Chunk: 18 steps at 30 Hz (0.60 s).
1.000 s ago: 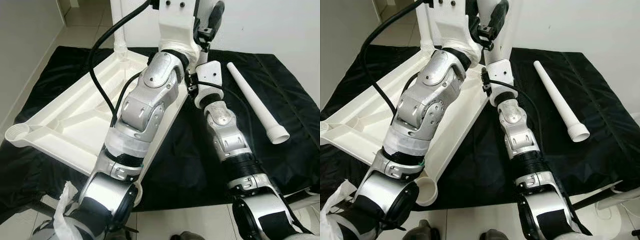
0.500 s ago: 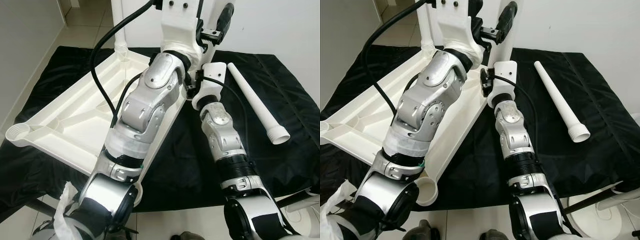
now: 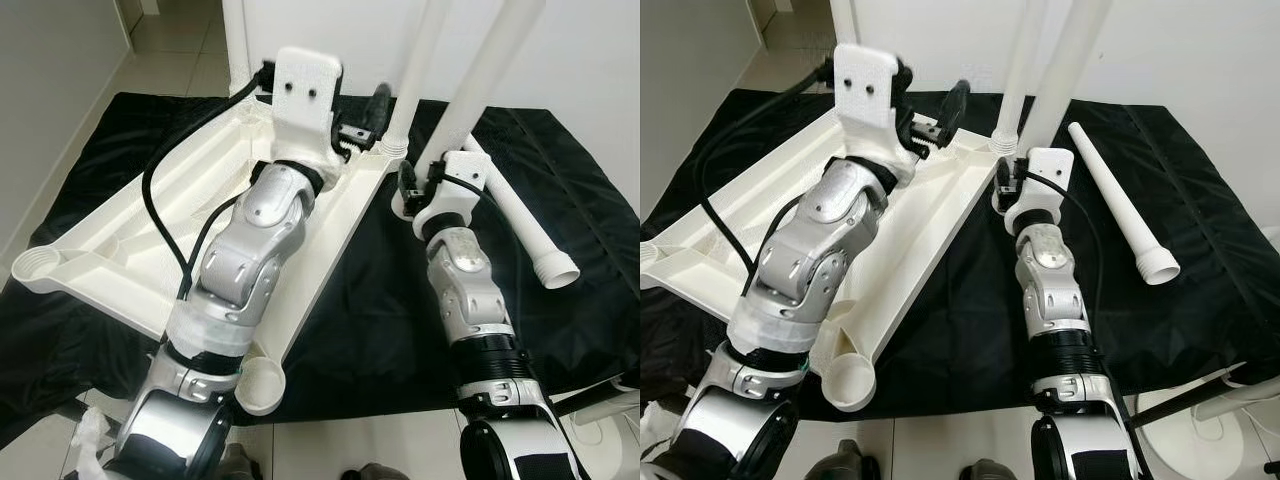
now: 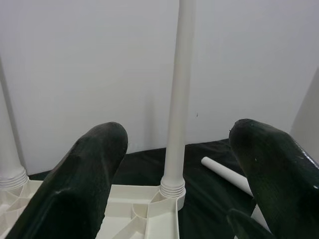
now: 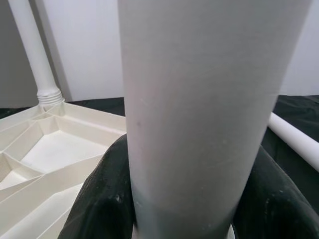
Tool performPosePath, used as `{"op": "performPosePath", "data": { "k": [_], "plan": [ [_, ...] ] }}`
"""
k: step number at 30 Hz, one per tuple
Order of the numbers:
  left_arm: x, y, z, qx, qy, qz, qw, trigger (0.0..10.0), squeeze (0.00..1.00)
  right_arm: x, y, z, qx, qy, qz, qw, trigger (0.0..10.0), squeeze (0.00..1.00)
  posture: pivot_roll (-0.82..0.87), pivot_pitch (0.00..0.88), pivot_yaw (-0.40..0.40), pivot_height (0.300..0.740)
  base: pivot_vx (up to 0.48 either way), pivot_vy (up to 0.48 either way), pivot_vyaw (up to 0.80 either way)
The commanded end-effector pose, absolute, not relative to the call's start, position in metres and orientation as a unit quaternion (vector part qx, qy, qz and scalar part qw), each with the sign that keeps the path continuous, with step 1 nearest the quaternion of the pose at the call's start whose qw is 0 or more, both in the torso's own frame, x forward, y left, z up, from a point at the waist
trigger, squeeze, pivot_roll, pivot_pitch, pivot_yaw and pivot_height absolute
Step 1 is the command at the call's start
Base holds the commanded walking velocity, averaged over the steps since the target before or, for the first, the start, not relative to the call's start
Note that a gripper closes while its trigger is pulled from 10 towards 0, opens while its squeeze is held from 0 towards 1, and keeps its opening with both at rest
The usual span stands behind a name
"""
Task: Building children table
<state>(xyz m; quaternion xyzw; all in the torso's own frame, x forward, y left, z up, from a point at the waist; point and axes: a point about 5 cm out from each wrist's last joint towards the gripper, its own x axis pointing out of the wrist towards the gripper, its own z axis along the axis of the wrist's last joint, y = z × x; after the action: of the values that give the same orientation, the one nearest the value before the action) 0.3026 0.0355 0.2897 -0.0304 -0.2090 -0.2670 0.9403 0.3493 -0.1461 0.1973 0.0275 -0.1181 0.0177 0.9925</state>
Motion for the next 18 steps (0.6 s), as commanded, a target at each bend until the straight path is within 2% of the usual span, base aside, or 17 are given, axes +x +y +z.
{"op": "performPosePath", "data": {
  "k": [1,2,7,10,13,15,18],
  "plan": [
    [0.295,0.032,0.278,0.006,-0.195,-0.345,0.918,10.0,0.0,0.346,-0.155,0.195,0.029,-0.114,0.009,0.993,10.0,0.0,-0.05,0.021,-0.016,0.74,0.0,0.0,0.0],
    [0.291,0.044,0.258,0.023,-0.17,-0.35,0.921,10.0,0.0,0.341,-0.163,0.191,0.023,-0.11,0.001,0.994,10.0,0.0,-0.06,0.02,-0.013,0.74,0.0,0.0,0.0],
    [0.288,0.05,0.25,0.031,-0.161,-0.35,0.922,10.0,0.0,0.339,-0.167,0.19,0.02,-0.109,-0.004,0.994,10.0,0.0,-0.06,0.022,-0.012,0.74,0.0,0.0,0.0],
    [0.275,0.067,0.225,0.057,-0.129,-0.373,0.917,10.0,0.0,0.334,-0.175,0.186,0.017,-0.104,-0.017,0.994,10.0,0.0,-0.06,0.024,-0.015,0.74,0.0,0.0,0.0],
    [0.273,0.069,0.221,0.061,-0.124,-0.378,0.915,10.0,0.0,0.334,-0.175,0.186,0.017,-0.104,-0.017,0.994,10.0,0.0,-0.06,0.024,-0.015,0.74,0.0,0.0,0.0],
    [0.266,0.084,0.211,0.066,-0.107,-0.396,0.91,10.0,0.0,0.333,-0.176,0.186,0.012,-0.102,-0.016,0.995,10.0,0.0,-0.06,0.026,-0.019,0.74,0.0,0.0,0.0],
    [0.262,0.093,0.206,0.071,-0.099,-0.411,0.904,10.0,0.0,0.333,-0.177,0.186,0.01,-0.101,-0.015,0.995,10.0,0.0,-0.06,0.026,-0.019,0.74,0.0,0.0,0.0]
  ]
}}
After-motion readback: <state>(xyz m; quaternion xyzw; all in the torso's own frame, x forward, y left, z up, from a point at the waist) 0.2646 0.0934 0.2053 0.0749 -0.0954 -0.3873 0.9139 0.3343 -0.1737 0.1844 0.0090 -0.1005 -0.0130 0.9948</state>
